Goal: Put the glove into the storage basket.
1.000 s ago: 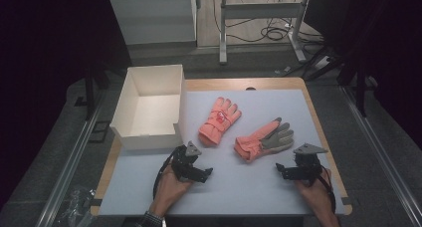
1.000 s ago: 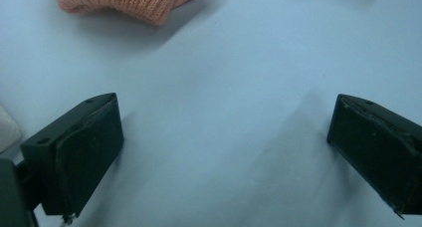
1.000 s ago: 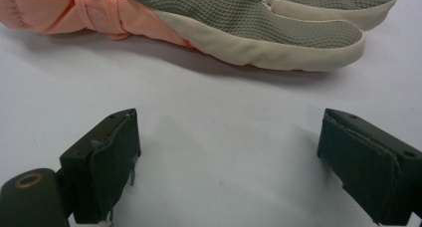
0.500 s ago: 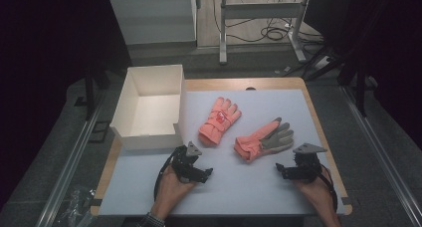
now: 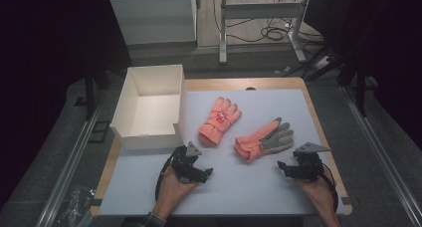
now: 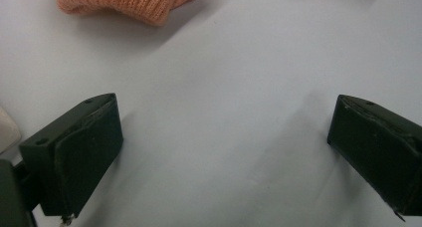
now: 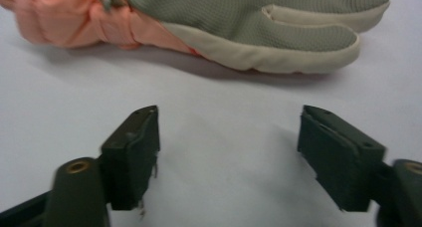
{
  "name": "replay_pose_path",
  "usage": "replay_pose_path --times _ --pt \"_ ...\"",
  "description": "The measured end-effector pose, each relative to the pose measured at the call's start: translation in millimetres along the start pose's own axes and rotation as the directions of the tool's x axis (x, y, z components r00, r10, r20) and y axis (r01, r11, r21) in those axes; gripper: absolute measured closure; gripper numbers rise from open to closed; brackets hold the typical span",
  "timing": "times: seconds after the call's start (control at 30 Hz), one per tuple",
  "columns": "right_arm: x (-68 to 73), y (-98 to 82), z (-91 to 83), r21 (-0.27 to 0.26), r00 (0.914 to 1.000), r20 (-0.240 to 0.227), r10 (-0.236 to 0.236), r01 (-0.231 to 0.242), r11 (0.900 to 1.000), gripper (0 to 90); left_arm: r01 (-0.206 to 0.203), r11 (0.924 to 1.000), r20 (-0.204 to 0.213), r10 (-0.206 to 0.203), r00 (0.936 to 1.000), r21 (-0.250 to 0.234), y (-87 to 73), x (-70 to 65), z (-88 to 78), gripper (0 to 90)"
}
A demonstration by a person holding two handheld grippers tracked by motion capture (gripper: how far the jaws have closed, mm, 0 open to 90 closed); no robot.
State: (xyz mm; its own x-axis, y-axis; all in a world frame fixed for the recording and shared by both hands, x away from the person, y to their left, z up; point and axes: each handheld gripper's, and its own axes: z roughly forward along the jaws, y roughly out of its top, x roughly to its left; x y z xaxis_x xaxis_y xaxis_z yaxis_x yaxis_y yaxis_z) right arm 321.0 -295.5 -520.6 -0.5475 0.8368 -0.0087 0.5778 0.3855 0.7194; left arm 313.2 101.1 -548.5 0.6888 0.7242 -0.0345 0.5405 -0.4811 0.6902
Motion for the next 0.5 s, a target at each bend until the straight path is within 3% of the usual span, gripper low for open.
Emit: replay_pose_path --times 0.03,0.33,0.5 --pt "-0.5 3.5 -3.6 -0.015 0.9997 -0.019 0.014 -0.015 1.0 33.7 -0.001 1.0 0.0 0.001 1.0 0.0 0.0 0.1 0.0 1.0" --pt "-3.7 28.2 -6.7 -0.022 0.9979 -0.048 0.044 -0.045 0.999 50.4 0.001 1.0 -0.001 -0.001 1.0 -0.001 -0.1 -0.1 0.1 1.0" --pt "-3.0 44.7 -0.6 -0.026 0.9956 -0.065 0.067 -0.069 0.997 54.2 0.001 1.0 -0.001 -0.001 1.0 -0.001 -0.1 -0.1 0.0 0.9"
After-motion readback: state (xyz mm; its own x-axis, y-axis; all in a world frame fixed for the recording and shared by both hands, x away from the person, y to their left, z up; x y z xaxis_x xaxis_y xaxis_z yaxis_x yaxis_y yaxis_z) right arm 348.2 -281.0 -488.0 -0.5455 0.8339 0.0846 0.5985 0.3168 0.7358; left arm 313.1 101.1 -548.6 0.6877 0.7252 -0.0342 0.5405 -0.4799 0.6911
